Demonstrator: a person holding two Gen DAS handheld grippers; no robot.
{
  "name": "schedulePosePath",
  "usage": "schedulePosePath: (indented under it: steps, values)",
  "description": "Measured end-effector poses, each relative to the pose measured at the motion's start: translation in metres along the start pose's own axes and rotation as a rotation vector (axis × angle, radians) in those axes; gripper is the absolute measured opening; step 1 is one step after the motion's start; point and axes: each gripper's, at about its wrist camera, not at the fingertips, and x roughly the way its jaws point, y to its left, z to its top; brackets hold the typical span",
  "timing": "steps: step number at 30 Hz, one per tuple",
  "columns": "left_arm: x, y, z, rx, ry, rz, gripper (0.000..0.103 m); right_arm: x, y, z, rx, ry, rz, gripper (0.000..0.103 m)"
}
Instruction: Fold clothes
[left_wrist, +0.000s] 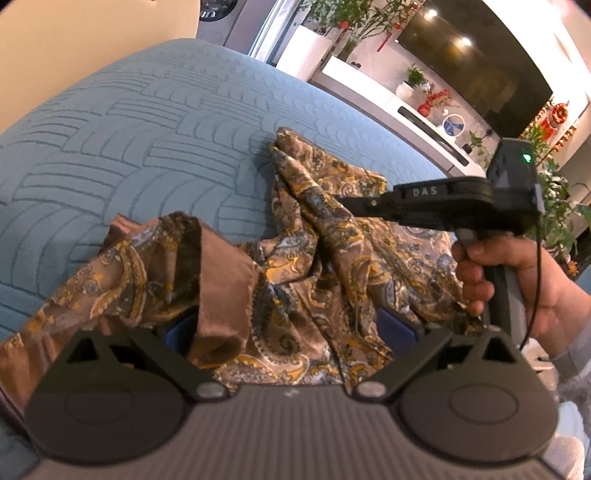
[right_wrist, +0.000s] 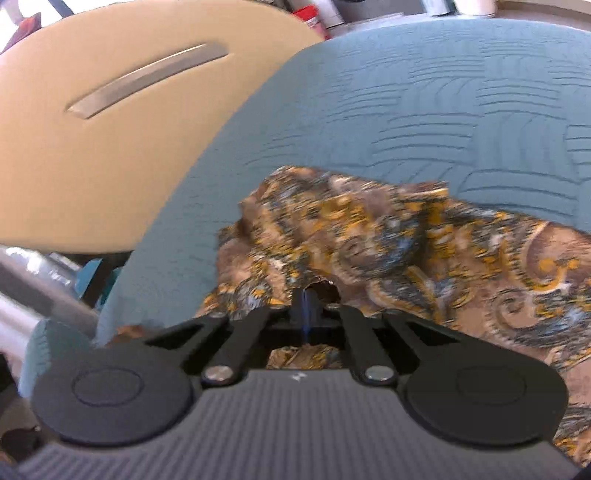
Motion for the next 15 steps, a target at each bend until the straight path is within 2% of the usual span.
schedulePosePath:
  steps: [4, 7, 12, 15]
  values:
    - [-0.01, 0.006, 0.003, -0.048, -0.031, -0.065, 0.1, -0.013, 0.018, -0.003, -0.028, -0.044, 0.088, 0.003]
    - [-0.021, 0.018, 0.006, -0.122, -0.078, -0.12, 0.1, -0.014, 0.043, -0.009, -0.089, -0.027, 0.135, 0.003]
    - [-0.022, 0.023, 0.005, -0.147, -0.084, -0.108, 0.101, 0.002, 0.075, -0.015, -0.163, 0.012, 0.162, 0.003]
    - [-0.022, 0.022, 0.004, -0.144, -0.086, -0.123, 0.101, 0.018, 0.097, -0.019, -0.185, 0.05, 0.213, 0.003]
